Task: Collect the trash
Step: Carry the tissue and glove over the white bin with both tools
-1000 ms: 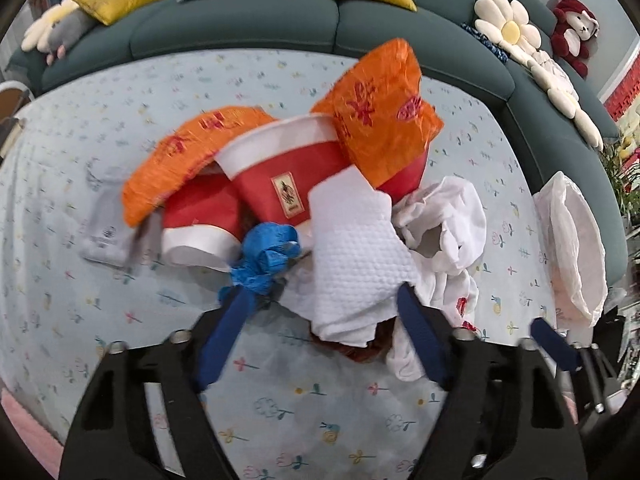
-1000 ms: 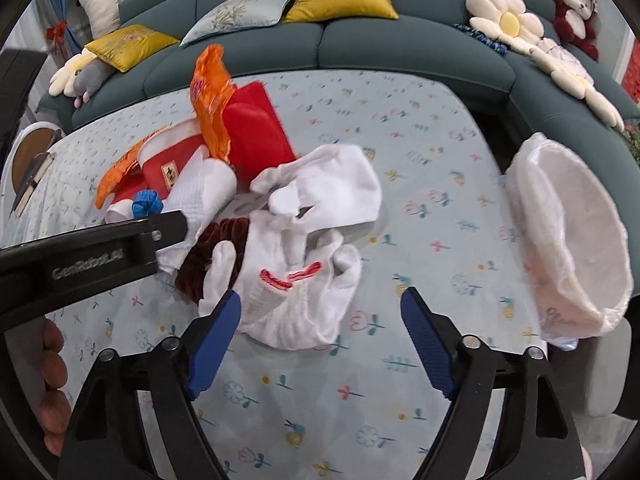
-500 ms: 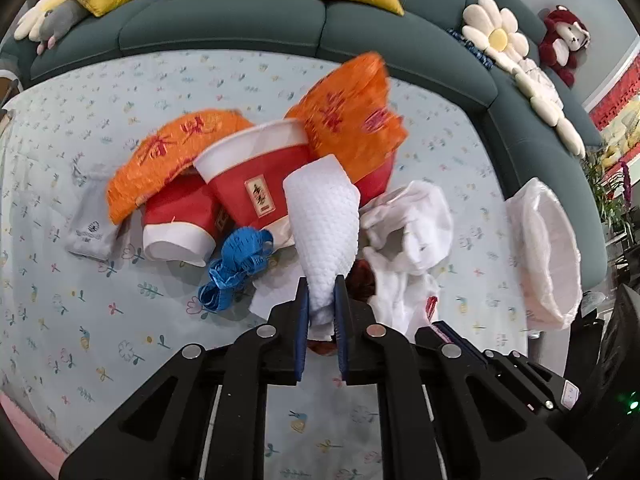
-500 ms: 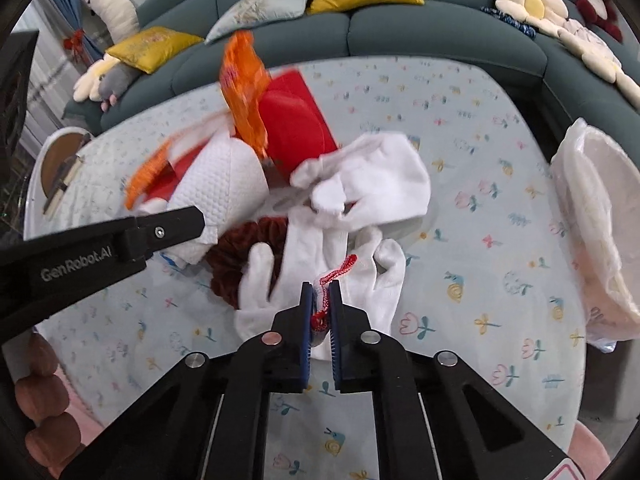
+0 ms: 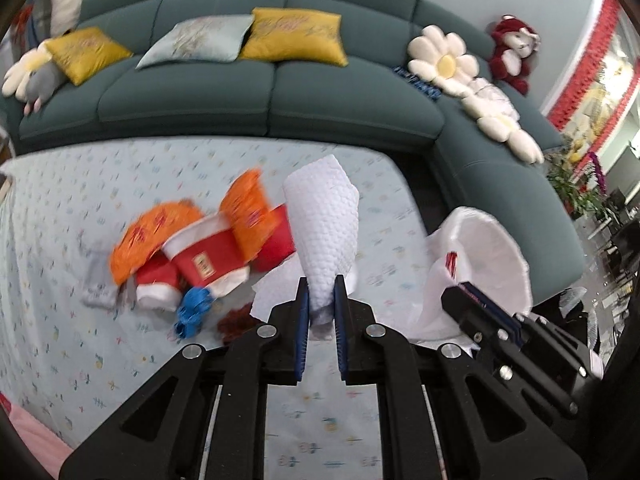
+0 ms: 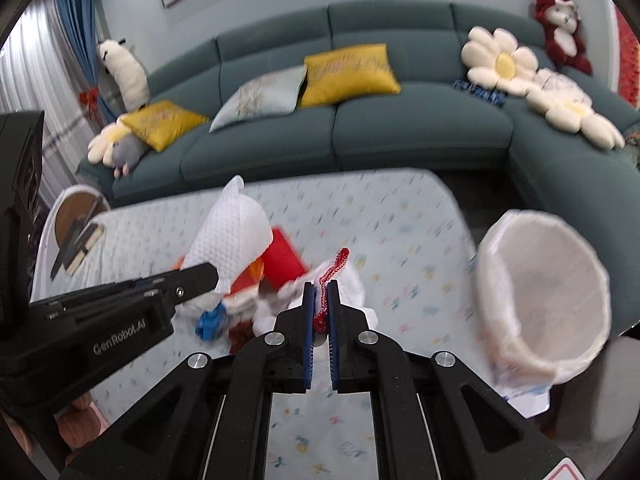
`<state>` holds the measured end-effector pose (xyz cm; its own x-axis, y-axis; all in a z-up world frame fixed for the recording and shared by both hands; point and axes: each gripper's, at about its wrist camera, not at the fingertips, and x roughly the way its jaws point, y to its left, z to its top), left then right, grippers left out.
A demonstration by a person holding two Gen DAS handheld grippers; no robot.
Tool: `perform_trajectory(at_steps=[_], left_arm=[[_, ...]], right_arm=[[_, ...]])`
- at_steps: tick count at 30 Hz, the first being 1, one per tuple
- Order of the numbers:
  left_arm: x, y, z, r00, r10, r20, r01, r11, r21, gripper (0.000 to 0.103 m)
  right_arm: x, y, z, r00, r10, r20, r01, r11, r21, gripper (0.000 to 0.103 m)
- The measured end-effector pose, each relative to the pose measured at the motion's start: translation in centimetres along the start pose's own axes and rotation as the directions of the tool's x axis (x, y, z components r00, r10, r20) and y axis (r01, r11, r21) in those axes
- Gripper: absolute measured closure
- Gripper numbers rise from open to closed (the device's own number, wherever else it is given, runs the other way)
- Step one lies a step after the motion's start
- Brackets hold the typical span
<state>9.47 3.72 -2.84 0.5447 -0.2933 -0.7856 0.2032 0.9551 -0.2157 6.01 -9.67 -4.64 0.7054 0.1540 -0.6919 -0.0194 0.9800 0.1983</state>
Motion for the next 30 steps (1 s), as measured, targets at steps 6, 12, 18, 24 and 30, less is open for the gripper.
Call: perform_trajectory(at_steps=[6,12,18,24,30], left_arm=[[-1.7,-5.1,1.5,0.997,-0.059,0.040,0.055,0.995,0.085,0.092],[-1.9,-10.2,2.5,0.992,-0.117,0.049,0.106,0.978,0.178,0.092],[-0.8,-15.2,3.3,0.987,-0.155,0.040,0.140,0.958,0.251,0.092],[0.9,-19.3,3.4,0.984,-0.178,0.019,0.163,0.935,0.315,0.092],[3.1,-22.2,3.1,0.982,-0.189,-0.013,0.181,0.916,0.358,0.091]], right_arm=[[-4.0,-3.7,2.5,0.994,-0.057,0.098,0.056,0.998,0.015,0.097],[-7.2,-8.8,4.5,0.981,-0.105,0.165,0.093,0.993,0.080,0.097],[-9.0,-13.4,5.2,0.968,-0.162,0.191,0.137,0.981,0.141,0.097],[-9.2,-16.6,5.1,0.959,-0.211,0.187,0.181,0.969,0.166,0.097],[-8.6,-19.8,4.7,0.958,-0.238,0.161,0.205,0.959,0.198,0.097]])
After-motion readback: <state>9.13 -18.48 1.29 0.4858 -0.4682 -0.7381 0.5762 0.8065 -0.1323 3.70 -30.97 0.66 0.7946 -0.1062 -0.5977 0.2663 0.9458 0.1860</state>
